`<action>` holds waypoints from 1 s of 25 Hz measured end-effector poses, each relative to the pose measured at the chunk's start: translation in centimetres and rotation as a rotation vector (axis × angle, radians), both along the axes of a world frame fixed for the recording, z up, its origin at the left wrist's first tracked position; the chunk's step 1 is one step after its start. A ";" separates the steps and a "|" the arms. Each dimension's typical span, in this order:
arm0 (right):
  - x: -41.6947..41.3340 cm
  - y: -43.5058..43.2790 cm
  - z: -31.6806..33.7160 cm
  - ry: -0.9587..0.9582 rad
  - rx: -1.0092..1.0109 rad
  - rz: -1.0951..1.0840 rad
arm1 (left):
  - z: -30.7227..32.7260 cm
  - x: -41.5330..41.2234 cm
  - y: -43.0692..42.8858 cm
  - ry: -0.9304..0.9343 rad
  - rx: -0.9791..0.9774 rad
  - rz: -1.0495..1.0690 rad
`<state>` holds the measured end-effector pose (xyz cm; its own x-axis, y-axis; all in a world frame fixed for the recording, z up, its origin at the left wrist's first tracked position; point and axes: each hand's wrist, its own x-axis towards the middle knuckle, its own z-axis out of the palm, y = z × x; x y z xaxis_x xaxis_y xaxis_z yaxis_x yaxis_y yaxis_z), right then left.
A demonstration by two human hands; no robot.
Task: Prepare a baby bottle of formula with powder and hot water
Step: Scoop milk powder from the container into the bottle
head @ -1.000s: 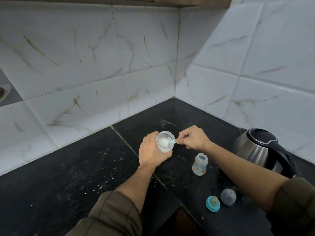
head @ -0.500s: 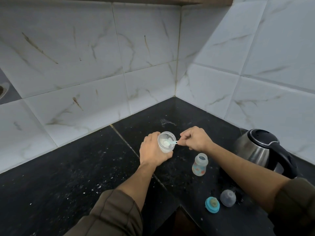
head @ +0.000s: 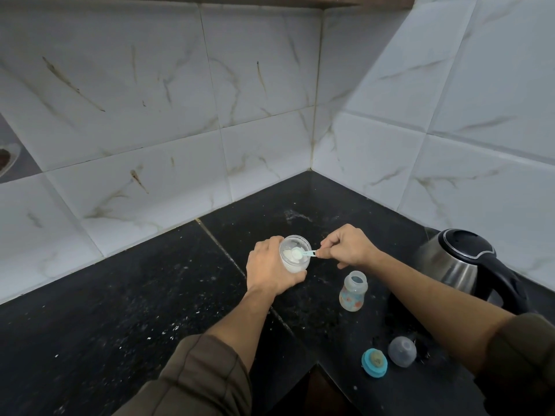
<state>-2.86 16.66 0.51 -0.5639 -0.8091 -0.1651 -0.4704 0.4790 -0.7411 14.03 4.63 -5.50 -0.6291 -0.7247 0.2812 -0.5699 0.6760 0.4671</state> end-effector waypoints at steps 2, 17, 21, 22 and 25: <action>0.1 0.2 -0.1 -0.125 0.016 -0.042 | -0.3 0.2 0.1 -0.044 -0.003 0.006; -0.9 2.9 0.4 -0.501 0.016 -0.219 | -2.2 2.0 1.0 -0.139 0.204 -0.063; -2.2 5.1 1.1 -0.514 -0.052 -0.265 | -2.0 2.0 0.9 -0.170 0.175 -0.063; -2.6 5.8 1.3 -0.510 -0.072 -0.279 | -1.6 1.9 1.1 -0.136 0.136 -0.057; -3.5 7.6 1.7 -0.493 -0.118 -0.340 | 0.4 0.5 2.0 0.041 0.016 -0.123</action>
